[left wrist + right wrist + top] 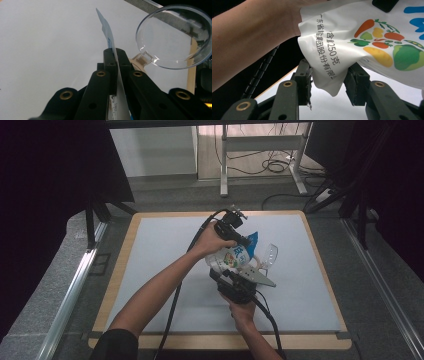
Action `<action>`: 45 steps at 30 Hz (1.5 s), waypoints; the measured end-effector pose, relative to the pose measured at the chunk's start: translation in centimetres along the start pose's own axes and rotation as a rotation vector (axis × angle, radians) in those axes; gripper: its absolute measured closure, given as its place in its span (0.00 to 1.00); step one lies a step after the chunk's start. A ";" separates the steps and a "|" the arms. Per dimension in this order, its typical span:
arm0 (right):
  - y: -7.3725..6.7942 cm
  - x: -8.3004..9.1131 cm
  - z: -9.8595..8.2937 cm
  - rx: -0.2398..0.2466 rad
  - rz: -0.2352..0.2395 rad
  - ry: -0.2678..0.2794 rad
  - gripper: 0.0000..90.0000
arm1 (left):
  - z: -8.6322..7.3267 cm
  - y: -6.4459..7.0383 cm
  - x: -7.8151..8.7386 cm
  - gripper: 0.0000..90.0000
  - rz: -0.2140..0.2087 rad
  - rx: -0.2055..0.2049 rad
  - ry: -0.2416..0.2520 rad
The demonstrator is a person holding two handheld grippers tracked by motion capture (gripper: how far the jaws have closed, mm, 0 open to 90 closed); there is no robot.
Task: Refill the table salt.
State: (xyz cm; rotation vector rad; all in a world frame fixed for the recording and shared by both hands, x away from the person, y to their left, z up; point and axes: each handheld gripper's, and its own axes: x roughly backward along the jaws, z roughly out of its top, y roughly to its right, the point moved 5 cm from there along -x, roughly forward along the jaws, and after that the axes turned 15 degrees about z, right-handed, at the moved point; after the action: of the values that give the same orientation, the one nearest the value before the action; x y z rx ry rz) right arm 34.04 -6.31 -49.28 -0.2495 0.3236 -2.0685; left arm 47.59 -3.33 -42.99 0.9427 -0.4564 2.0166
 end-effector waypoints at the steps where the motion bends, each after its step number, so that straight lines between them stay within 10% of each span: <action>1: 0.0 0.0 0.0 -0.001 0.001 -0.002 0.67 | 0.0 0.0 0.0 1.00 0.000 0.000 0.001; 45: -0.2 -0.2 0.3 0.038 -0.026 -0.017 0.67 | 0.1 0.1 -0.1 1.00 0.001 -0.009 -0.008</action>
State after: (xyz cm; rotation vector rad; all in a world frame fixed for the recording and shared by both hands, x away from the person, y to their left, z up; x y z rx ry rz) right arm 34.07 -6.13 -48.93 -0.2498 0.2719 -2.0950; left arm 47.58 -3.46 -42.97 0.9455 -0.4696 2.0108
